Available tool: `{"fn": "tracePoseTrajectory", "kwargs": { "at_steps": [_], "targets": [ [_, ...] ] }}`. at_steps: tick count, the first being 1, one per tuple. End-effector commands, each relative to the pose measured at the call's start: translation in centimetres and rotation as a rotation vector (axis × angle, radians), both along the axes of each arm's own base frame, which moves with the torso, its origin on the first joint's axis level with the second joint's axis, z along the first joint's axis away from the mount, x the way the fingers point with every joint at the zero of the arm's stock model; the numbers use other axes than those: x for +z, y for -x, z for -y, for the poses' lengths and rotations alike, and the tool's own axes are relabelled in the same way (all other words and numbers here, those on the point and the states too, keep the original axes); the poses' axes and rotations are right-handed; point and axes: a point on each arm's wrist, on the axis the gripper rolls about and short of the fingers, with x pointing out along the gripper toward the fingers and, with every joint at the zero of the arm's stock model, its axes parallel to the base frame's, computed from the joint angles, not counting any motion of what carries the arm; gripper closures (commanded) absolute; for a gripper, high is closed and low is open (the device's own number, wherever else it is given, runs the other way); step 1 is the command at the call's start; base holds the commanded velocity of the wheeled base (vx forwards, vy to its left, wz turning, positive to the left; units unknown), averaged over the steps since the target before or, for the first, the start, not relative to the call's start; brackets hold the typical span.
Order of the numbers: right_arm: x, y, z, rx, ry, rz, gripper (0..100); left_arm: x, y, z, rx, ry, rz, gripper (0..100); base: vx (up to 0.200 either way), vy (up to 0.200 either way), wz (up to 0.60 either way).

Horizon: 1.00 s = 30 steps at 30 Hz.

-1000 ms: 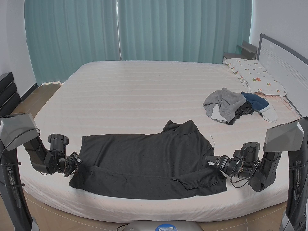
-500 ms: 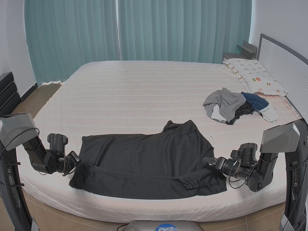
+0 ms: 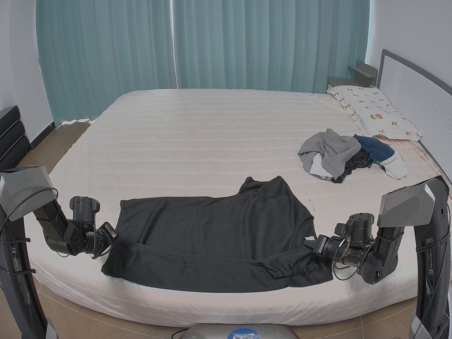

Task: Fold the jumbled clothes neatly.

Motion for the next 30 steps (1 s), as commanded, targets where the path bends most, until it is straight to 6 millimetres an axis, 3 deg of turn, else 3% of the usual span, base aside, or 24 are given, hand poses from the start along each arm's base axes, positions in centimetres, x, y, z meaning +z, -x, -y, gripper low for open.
{"fn": "tracePoseTrajectory", "kwargs": {
  "at_steps": [1, 8, 22, 23, 25, 26, 30],
  "targets": [
    [0.5, -0.4, 0.4, -0.056, -0.007, 0.070, 100, -0.1, 0.0, -0.2, 0.005, -0.001, -0.003, 100, 0.000, 0.000, 0.00],
    [1.0, -0.6, 0.8, -0.088, -0.036, 0.086, 100, -0.3, 0.0, -0.5, 0.014, -0.003, -0.008, 100, 0.000, 0.000, 0.00],
    [0.0, -0.4, 0.5, -0.075, -0.030, 0.054, 100, -0.2, -0.1, -0.5, 0.013, -0.002, -0.001, 100, 0.000, 0.000, 0.00],
    [-0.1, -0.3, 0.5, -0.073, -0.031, 0.051, 100, -0.2, -0.1, -0.6, 0.014, -0.002, -0.001, 0, 0.000, 0.000, 0.00],
    [-0.2, -0.4, 0.5, -0.070, -0.032, 0.051, 100, -0.2, -0.1, -0.6, 0.014, -0.002, -0.003, 0, 0.000, 0.000, 0.00],
    [-0.1, -0.4, 0.5, -0.072, -0.034, 0.053, 0, -0.2, -0.1, -0.6, 0.014, -0.002, -0.001, 0, 0.000, 0.000, 0.00],
    [0.4, -0.6, 0.8, -0.099, -0.076, 0.054, 0, 0.1, -0.1, -0.7, 0.014, 0.005, 0.008, 0, 0.000, 0.000, 0.00]
  ]
}}
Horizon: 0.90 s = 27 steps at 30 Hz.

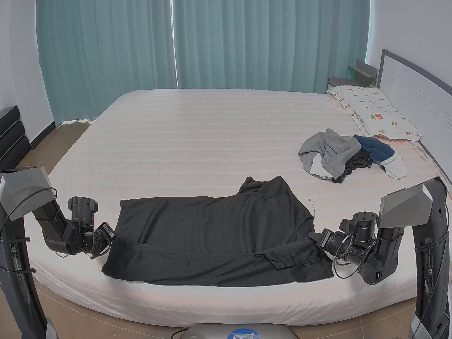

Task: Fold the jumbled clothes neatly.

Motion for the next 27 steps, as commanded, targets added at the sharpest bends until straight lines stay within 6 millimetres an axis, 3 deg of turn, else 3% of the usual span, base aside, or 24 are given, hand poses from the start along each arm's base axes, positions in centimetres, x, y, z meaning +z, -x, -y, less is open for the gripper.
{"fn": "tracePoseTrajectory", "kwargs": {
  "at_steps": [1, 9, 18, 27],
  "targets": [
    [0.7, -0.3, 0.4, -0.034, -0.052, 0.004, 0, 0.4, -0.1, -0.2, 0.001, 0.000, 0.014, 0, 0.000, 0.000, 0.00],
    [2.9, -0.6, 2.1, -0.114, -0.277, -0.034, 0, 2.2, 0.1, -0.7, -0.005, 0.008, 0.068, 0, 0.000, 0.000, 0.00],
    [2.5, -0.6, 2.6, -0.123, -0.323, -0.072, 0, 2.4, 0.1, -2.0, 0.025, 0.053, 0.084, 0, 0.000, 0.000, 0.00],
    [2.5, -0.6, 2.6, -0.121, -0.323, -0.071, 0, 2.5, 0.0, -2.8, 0.048, 0.092, 0.098, 0, 0.000, 0.200, 0.00]
  ]
}}
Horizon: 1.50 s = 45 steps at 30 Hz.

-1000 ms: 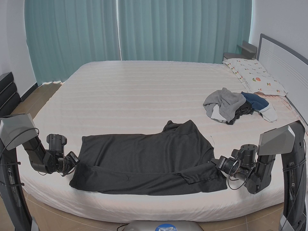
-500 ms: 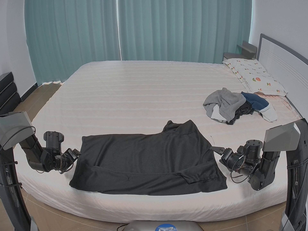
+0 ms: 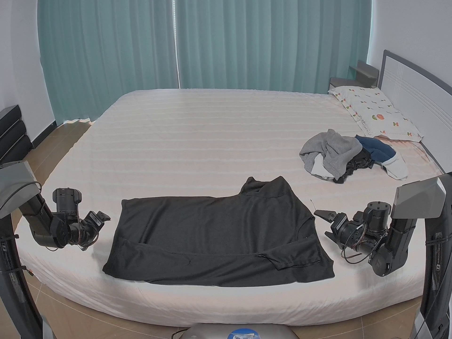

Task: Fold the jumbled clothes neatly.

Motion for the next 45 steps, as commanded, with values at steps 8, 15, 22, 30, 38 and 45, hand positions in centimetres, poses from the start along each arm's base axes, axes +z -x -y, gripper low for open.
{"fn": "tracePoseTrajectory", "kwargs": {
  "at_steps": [8, 15, 22, 30, 38, 45],
  "targets": [
    [0.1, 0.0, 0.0, 0.001, -0.002, 0.005, 0, -0.1, 0.0, -0.1, 0.004, 0.000, 0.000, 0, 0.000, 0.075, 0.00],
    [0.2, -0.1, 0.1, -0.003, -0.003, 0.011, 0, 0.5, 0.2, 1.0, -0.002, 0.022, 0.008, 0, 0.086, 0.000, 0.00],
    [0.1, -0.1, 0.2, -0.006, -0.003, 0.010, 0, 1.7, 0.2, 3.3, -0.022, 0.070, 0.037, 0, 0.171, 0.000, 0.00],
    [0.1, -0.1, 0.2, -0.004, -0.003, 0.010, 0, 1.5, 0.3, 3.3, -0.021, 0.072, 0.026, 0, 0.000, 0.000, 0.00],
    [0.1, -0.1, 0.2, -0.006, -0.003, 0.010, 0, 1.4, 0.3, 3.5, -0.028, 0.071, 0.024, 0, 0.000, -0.150, 0.00],
    [0.1, -0.1, 0.2, -0.004, -0.003, 0.008, 0, 1.1, 0.5, 4.0, -0.041, 0.073, 0.004, 0, 0.000, 0.000, 0.00]
  ]
}}
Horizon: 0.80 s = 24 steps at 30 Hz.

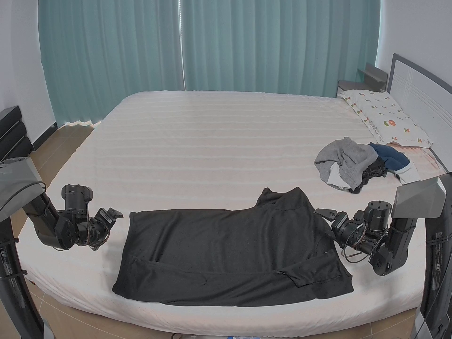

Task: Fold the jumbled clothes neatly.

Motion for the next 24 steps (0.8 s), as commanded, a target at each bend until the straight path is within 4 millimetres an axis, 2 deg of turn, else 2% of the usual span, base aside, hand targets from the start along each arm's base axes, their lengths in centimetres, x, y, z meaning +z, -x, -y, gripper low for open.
{"fn": "tracePoseTrajectory", "kwargs": {
  "at_steps": [1, 9, 12, 13, 18, 21, 24],
  "targets": [
    [-0.1, 0.0, 0.0, 0.002, 0.000, -0.002, 0, -0.2, 0.2, 0.4, -0.010, 0.002, -0.015, 0, 0.000, 0.000, 0.00],
    [-0.1, 0.1, -0.2, 0.007, 0.001, -0.004, 0, 0.5, -1.0, 1.1, -0.038, -0.006, 0.028, 0, 0.000, 0.000, 0.00],
    [-0.2, 0.2, -0.2, 0.005, 0.001, -0.005, 0, 0.4, -2.2, 1.0, -0.041, -0.009, 0.049, 0, 0.000, 0.000, 0.00],
    [-0.2, 0.2, -0.3, 0.007, 0.001, -0.005, 0, 0.1, -3.6, 0.9, -0.056, -0.031, 0.070, 0, 0.000, 0.000, 0.00],
    [-0.2, 0.2, -0.3, 0.008, 0.002, -0.007, 0, -1.4, -5.9, 0.5, -0.150, -0.111, 0.040, 0, 0.000, 0.000, 0.00],
    [-0.2, 0.2, -0.3, 0.008, 0.002, -0.007, 0, -1.4, -8.0, 0.4, -0.191, -0.083, 0.068, 0, 0.000, 0.000, 0.00],
    [-0.2, 0.2, -0.3, 0.007, 0.002, -0.007, 0, -1.9, -8.8, 0.5, -0.273, -0.039, 0.089, 0, 0.000, 0.000, 0.00]
  ]
}}
